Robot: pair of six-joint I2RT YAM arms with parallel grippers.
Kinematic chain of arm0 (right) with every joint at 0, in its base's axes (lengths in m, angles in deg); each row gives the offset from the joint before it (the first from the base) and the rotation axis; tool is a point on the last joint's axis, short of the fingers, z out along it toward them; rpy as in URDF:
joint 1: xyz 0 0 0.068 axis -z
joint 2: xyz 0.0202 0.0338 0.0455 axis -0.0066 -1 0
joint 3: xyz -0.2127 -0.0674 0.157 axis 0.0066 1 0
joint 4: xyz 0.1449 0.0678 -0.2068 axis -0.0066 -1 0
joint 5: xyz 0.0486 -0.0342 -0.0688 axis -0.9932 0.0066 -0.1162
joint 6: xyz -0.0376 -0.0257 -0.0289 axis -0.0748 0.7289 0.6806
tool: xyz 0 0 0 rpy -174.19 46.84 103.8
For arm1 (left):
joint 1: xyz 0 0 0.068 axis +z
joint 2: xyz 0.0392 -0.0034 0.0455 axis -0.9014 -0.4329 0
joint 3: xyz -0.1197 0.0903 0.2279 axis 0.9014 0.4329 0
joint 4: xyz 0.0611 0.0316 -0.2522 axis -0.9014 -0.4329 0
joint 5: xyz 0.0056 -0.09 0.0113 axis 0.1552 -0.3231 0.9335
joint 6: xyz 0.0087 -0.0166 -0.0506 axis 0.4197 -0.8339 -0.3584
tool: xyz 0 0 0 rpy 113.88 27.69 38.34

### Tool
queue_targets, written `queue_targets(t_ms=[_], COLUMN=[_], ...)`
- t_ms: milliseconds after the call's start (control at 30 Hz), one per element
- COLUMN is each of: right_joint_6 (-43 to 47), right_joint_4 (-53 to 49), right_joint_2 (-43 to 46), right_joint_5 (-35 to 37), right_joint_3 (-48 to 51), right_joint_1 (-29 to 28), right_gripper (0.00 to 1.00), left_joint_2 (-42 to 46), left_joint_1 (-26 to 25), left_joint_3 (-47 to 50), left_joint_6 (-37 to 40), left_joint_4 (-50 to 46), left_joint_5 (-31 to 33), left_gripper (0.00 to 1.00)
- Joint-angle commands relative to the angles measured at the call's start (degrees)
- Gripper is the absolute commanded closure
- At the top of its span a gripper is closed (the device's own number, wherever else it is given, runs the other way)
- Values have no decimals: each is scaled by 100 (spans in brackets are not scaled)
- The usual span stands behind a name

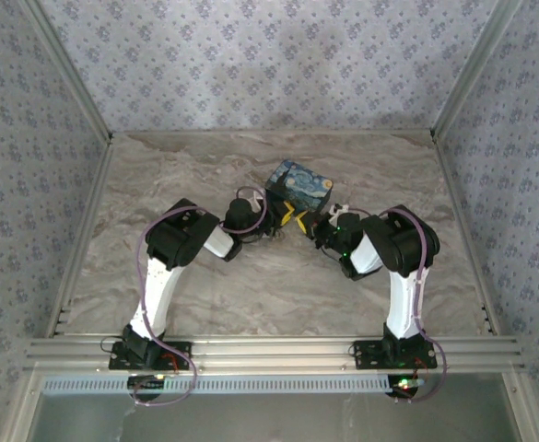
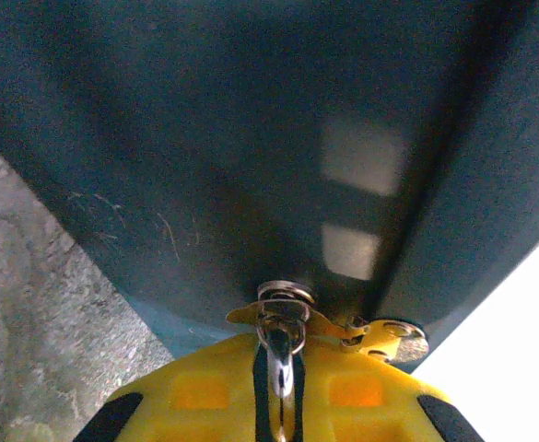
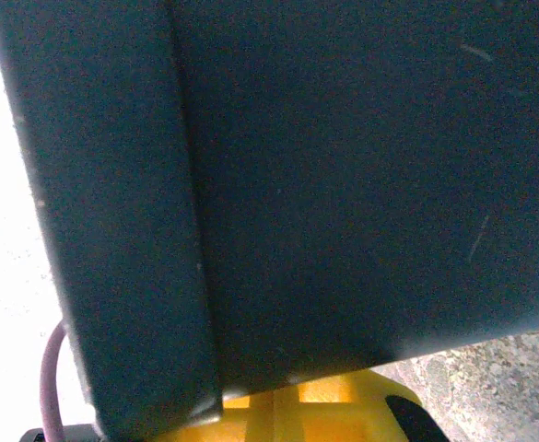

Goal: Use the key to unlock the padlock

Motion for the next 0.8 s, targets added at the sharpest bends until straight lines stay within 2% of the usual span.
queue_targets(t_ms=[0,67,333,467,667,767], right_joint_6=[485,615,-353,-22,177,530], right_joint_4=[-580,-741,276,-316,-630,-1144], right_joint_2=[172,224,-306,-122,129,439], right_joint_5=[-145,-235,-355,-455,-583,-666], right_joint_3=[-363,-427,-668,-767,-492,-305], right_joint_1=[-150,-203,-144,-199,-77,9], right_gripper=[100,100,100,100,100,96], left_joint_2=[-84,-83,-59,-56,-36,-14], left_joint_1=[-299,-303,-315,-313,-254,-185], left_joint_3=[-137,-186,-209,-244,-122,4], left_joint_6=[50,75,109,122,75,83], left_joint_4=[25,-15,-49,-26,32,84], left_joint_5=[-932,-978,-1076,-1107,-993,-819], left_gripper=[100,100,100,100,100,100])
